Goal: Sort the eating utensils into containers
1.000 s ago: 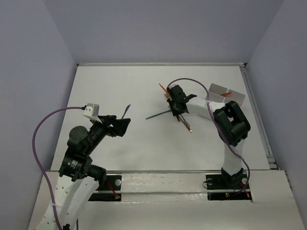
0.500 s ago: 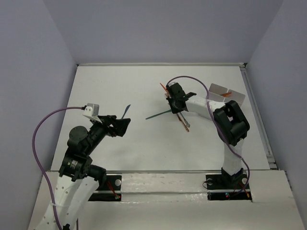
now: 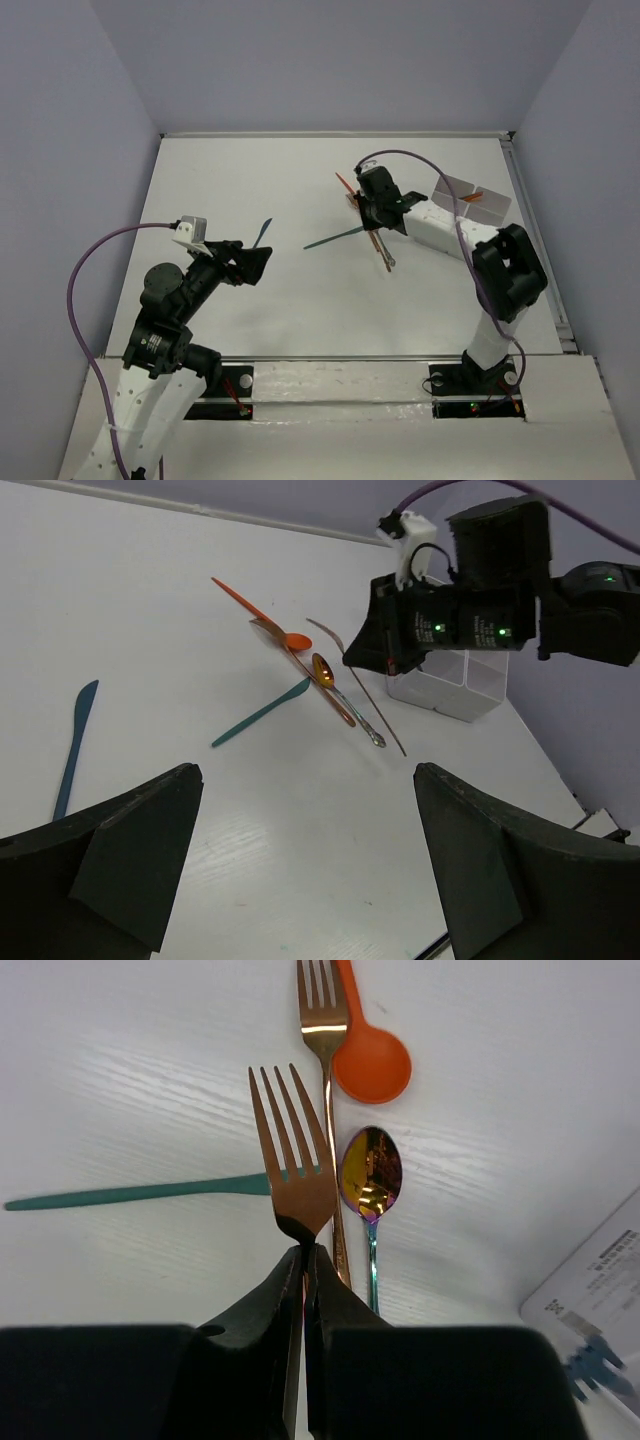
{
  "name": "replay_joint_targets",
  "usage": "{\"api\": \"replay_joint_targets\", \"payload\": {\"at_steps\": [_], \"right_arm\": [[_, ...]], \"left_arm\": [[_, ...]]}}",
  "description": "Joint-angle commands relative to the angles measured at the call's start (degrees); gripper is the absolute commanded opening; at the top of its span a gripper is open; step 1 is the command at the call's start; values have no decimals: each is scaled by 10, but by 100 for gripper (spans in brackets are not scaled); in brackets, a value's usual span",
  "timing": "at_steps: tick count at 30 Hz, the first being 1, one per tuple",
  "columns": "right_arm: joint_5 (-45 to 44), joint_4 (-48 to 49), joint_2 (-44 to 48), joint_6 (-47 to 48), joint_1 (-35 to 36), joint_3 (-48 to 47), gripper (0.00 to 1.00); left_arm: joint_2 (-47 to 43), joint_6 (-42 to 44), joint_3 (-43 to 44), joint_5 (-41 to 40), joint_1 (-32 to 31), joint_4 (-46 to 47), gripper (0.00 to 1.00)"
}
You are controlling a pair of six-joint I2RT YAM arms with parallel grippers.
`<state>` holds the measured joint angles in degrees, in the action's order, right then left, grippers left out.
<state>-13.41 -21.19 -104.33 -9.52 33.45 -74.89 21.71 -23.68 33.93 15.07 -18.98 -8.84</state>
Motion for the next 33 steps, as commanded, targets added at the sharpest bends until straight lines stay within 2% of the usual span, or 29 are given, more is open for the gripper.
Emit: {"api": "replay_joint_targets", "payload": {"at_steps": [1,12,16,17,24,26,28,33], "right_arm": [[-18,89,93,-16,2,31,7],[-166,244,273,-27,-11,144,7],[-263,322,313,13,-31,196,7],[-288,366,321,26,-37,207,7],[-342,551,318,64,-87,294,7],[-349,638,304,133,-92,319,7],[-352,705,292,162,-92,325,7],[-360,795,258,209,-97,338,7]], "left_arm": [[-4,3,15,12,3,30,99],[-6,2,15,12,3,30,99],[-7,3,15,11,3,30,99],[-7,2,15,12,3,30,99],[-4,3,16,13,3,30,99],[-3,3,15,13,3,30,99],[-2,4,15,13,3,30,99],[2,4,16,12,3,30,99]]}}
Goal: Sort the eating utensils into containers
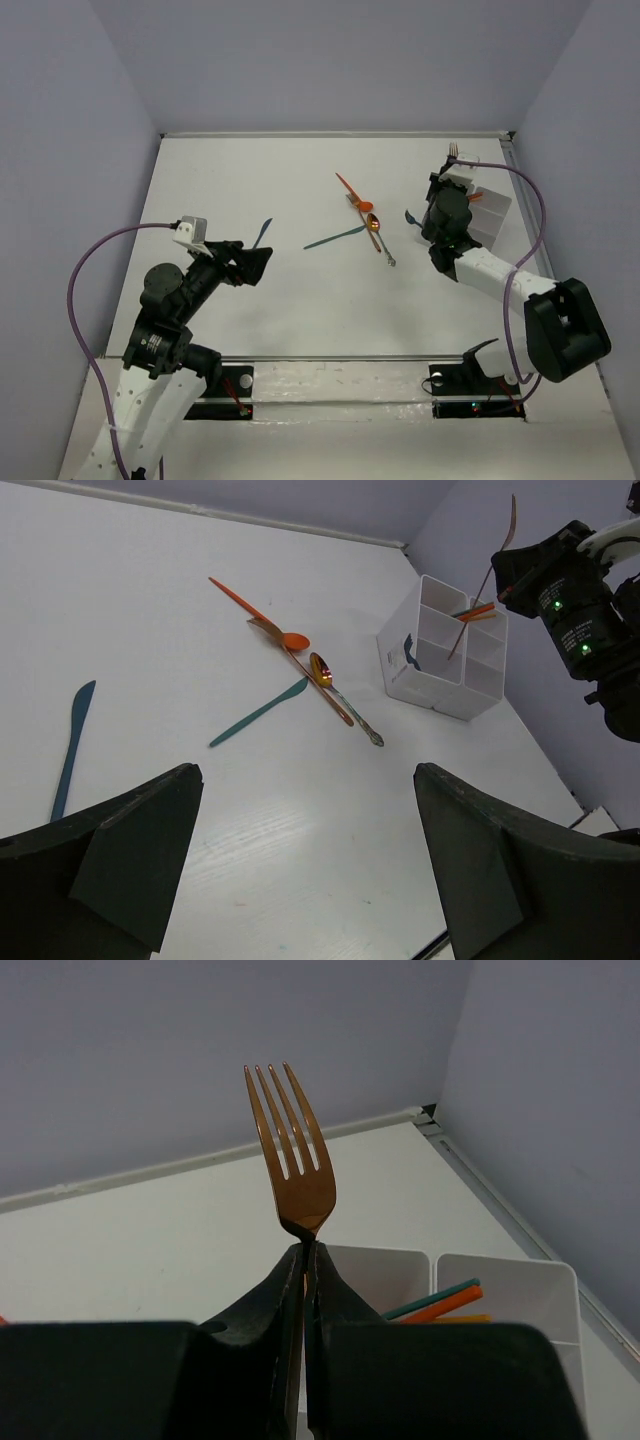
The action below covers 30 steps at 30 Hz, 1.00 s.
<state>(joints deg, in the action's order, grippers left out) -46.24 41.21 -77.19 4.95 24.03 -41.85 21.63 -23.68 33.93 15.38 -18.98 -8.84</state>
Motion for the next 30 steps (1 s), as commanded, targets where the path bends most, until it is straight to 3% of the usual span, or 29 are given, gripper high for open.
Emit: {"api": "replay_joint_targets", "payload": {"at_steps": [1,12,22,30], "right_arm": [[-31,185,-21,69,-3,8,7],[-28,279,-90,60,-8,76,7],[-7,235,-71,16,-8,115,8],[19,69,-33,-49,-8,80,33]], "left_arm": [[3,3,15,9,3,30,99],[8,5,15,12,3,30,99],[5,4,14,13,3,31,99],[0,4,15,14,3,31,99]]}}
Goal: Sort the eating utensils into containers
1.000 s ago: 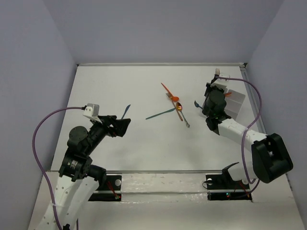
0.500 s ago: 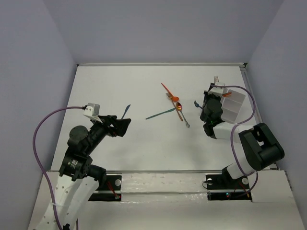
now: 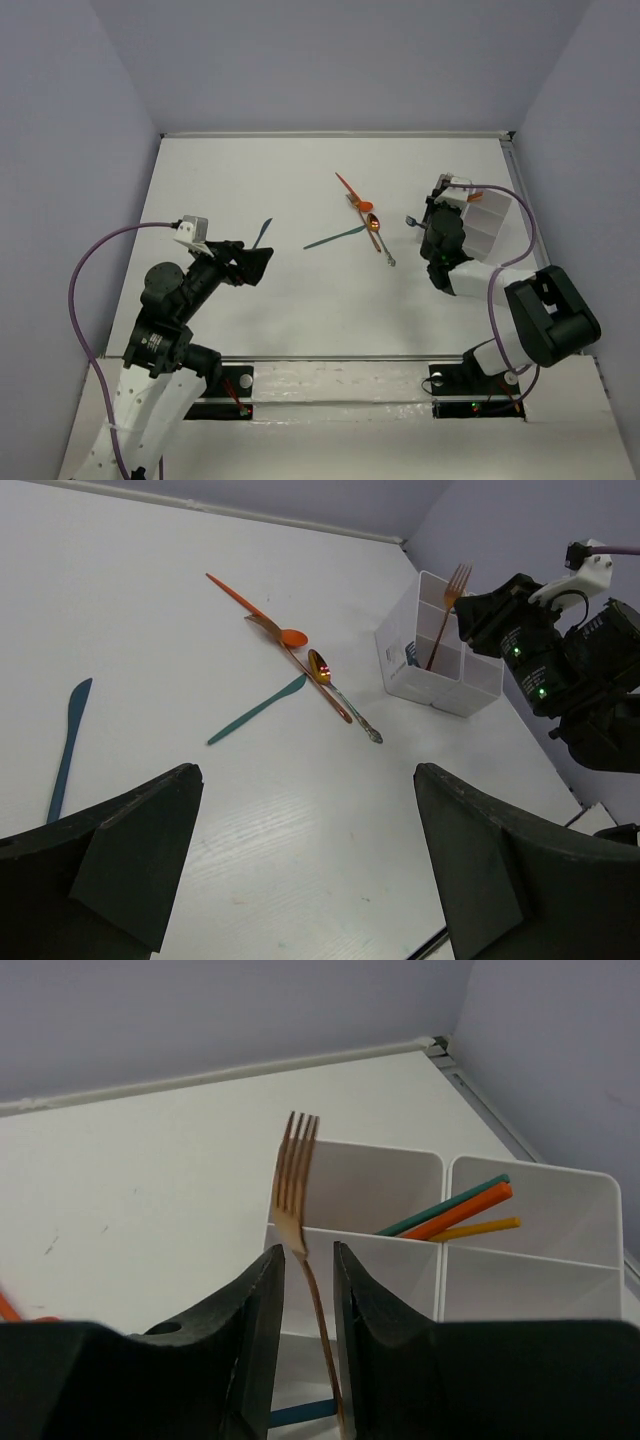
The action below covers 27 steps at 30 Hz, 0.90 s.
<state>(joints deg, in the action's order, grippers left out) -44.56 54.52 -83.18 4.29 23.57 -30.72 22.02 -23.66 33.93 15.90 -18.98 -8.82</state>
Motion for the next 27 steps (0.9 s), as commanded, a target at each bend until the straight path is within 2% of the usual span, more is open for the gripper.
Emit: {"api": "replay_joint_targets", "payload": {"at_steps": [1,4,8,12,13,16,20,23,24,27], "right_arm": [[1,-99,31,-61,-4,-38,35],[20,-152,60,-84,-4,-58,39],[75,-260,96,-118,-4,-89,40],[183,-368,111,-149,2,-130,40],[245,-399,107,-153,7,-144,39],[308,-441,87,-147,40,-166,38],[264,-540,-5,-139,125,-246,35],[248,-610,-58,-154,140,-295,32],[247,-618,-90,-160,140,-320,29],[241,-616,-147,-162,140,-360,29]], "left_arm": [[-4,4,14,8,3,32,99],[-3,4,15,8,3,30,99],[-3,4,15,8,3,31,99],[0,4,15,7,3,30,99],[0,4,14,8,3,32,99],[3,3,14,9,3,32,99],[7,3,14,11,9,33,99],[10,3,13,13,14,34,99],[10,3,12,13,14,34,99],[13,4,13,15,14,35,99]]}}
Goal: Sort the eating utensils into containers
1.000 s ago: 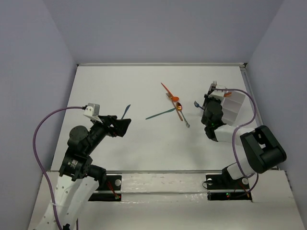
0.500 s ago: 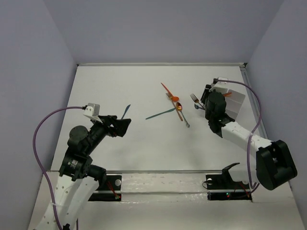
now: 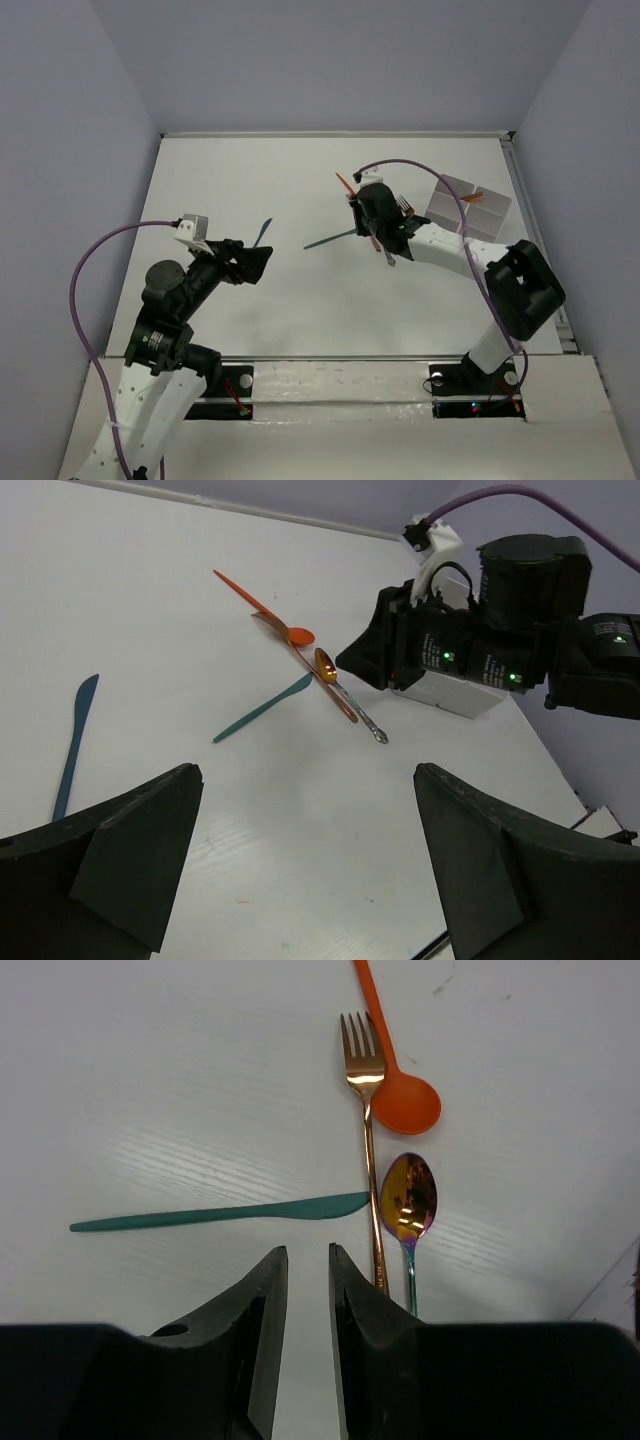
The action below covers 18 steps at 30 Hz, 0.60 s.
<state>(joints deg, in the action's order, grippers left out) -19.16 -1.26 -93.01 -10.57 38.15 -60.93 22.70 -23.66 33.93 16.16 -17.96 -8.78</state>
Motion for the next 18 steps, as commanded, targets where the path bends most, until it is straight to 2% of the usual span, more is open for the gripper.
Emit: {"api": "replay_joint_targets", "payload": {"at_steps": [1,8,18], "right_arm": [[-12,-63,-65,-15,-6,-72,31],[-39,-137,-195,-2,-19,-207,34],[-25,-168,-261,-7,-47,-274,33]], "left_arm": [[5,3,13,12,4,33,99],[4,3,12,12,4,33,99],[2,4,13,13,4,32,99]]}}
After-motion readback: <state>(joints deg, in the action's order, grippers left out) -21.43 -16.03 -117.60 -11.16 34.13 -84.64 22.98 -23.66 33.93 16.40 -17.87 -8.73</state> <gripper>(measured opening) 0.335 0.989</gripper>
